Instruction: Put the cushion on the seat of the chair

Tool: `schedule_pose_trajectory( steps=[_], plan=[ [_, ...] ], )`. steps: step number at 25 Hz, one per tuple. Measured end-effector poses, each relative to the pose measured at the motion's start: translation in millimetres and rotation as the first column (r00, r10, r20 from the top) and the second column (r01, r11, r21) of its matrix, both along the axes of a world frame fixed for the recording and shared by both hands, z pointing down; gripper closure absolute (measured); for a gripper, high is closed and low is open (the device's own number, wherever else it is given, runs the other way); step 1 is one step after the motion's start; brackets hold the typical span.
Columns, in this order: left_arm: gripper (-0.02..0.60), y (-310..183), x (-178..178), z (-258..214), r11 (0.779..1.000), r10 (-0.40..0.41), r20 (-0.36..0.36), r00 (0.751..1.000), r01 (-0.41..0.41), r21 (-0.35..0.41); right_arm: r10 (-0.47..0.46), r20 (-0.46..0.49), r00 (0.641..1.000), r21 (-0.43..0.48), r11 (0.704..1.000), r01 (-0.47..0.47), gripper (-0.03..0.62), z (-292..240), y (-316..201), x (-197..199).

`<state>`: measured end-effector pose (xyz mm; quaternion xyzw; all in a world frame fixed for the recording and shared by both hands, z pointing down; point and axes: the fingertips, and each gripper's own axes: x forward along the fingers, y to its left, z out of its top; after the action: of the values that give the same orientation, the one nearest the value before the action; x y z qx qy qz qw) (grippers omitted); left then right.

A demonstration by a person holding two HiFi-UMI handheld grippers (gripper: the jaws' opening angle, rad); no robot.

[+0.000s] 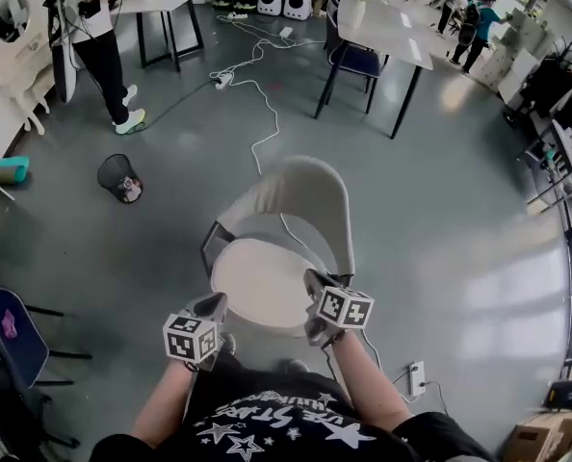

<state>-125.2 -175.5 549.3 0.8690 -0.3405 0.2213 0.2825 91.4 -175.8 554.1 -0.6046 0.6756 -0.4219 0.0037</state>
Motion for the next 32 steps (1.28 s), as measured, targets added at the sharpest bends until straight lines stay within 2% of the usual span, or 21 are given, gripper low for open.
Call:
schedule_pose_trajectory(
  steps=[5,8,11,13,17,22,27,32],
  plan=[
    [0.574,37,27,-19,0.994,-0.098,-0.009,0.995,0.099,0.046,-0.09,0.047,0.995,0.012,0.996,0.09,0.591,0,24,20],
    [0.574,52,38,-23,0.983,-0.166,-0.016,0.986,0.167,0.081,-0.167,0.024,0.986,0.01,0.986,0.167,0.591,10,37,27],
    [0.574,76,35,-15,0.959,-0.279,-0.019,0.96,0.28,0.045,-0.25,-0.009,0.968,-0.026,0.968,0.25,0.591,25,56,25],
    [0.574,95,36,-6,0.946,-0.325,-0.012,0.946,0.325,0.006,-0.277,-0.007,0.961,-0.059,0.959,0.276,0.591,34,72,27],
    [0.574,127,40,2,0.938,-0.346,0.004,0.938,0.346,-0.03,-0.318,0.011,0.948,-0.13,0.94,0.316,0.591,55,104,26],
    [0.574,154,40,14,0.923,-0.381,-0.012,0.925,0.379,-0.07,-0.378,0.002,0.926,-0.192,0.909,0.371,0.591,75,127,15],
    [0.574,184,38,19,0.912,-0.407,-0.041,0.913,0.402,-0.084,-0.429,-0.044,0.902,-0.178,0.892,0.416,0.591,66,129,-3],
    [0.574,231,17,7,0.901,-0.433,-0.059,0.9,0.43,-0.048,-0.463,-0.087,0.882,-0.124,0.883,0.452,0.591,38,151,-29]
  ],
)
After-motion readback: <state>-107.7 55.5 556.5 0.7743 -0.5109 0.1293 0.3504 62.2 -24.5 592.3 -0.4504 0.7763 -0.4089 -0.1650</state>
